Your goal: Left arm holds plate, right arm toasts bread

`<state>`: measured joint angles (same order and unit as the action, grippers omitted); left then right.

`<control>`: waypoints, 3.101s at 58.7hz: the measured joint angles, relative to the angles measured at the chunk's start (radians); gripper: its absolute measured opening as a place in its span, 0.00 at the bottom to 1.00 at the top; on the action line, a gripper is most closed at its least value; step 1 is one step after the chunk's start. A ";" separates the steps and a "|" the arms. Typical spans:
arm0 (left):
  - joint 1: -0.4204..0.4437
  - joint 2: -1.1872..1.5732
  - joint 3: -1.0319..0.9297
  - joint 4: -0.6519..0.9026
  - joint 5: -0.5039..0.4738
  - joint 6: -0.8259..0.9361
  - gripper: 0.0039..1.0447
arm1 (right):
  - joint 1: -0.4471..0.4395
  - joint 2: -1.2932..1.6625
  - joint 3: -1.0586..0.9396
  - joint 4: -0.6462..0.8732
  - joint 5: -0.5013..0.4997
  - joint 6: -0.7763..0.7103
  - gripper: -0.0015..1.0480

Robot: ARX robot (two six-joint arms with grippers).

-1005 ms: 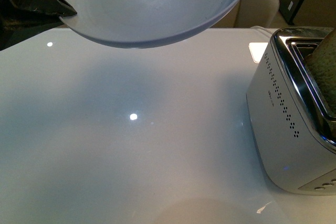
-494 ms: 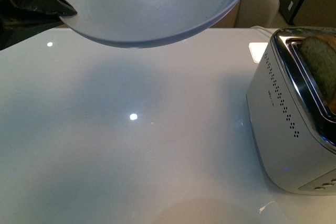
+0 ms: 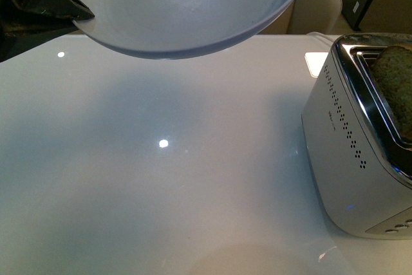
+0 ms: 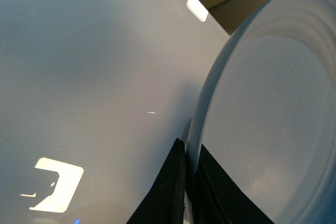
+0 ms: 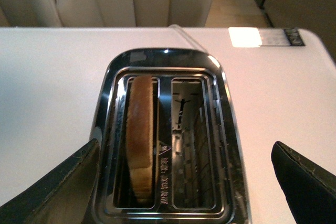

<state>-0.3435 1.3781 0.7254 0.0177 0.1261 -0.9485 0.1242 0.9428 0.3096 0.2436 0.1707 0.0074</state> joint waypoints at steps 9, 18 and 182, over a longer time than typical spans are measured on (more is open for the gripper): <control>0.000 0.000 0.000 0.000 0.001 0.000 0.03 | -0.007 -0.014 -0.006 0.002 0.005 0.000 0.91; -0.001 -0.002 0.000 0.000 0.000 0.000 0.03 | -0.029 0.017 -0.144 0.410 -0.079 -0.002 0.74; 0.104 0.019 0.117 -0.258 -0.050 0.080 0.03 | -0.121 -0.937 -0.292 -0.242 -0.171 -0.004 0.91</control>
<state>-0.2398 1.3968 0.8429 -0.2401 0.0761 -0.8680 0.0032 0.0059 0.0177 0.0013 -0.0002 0.0032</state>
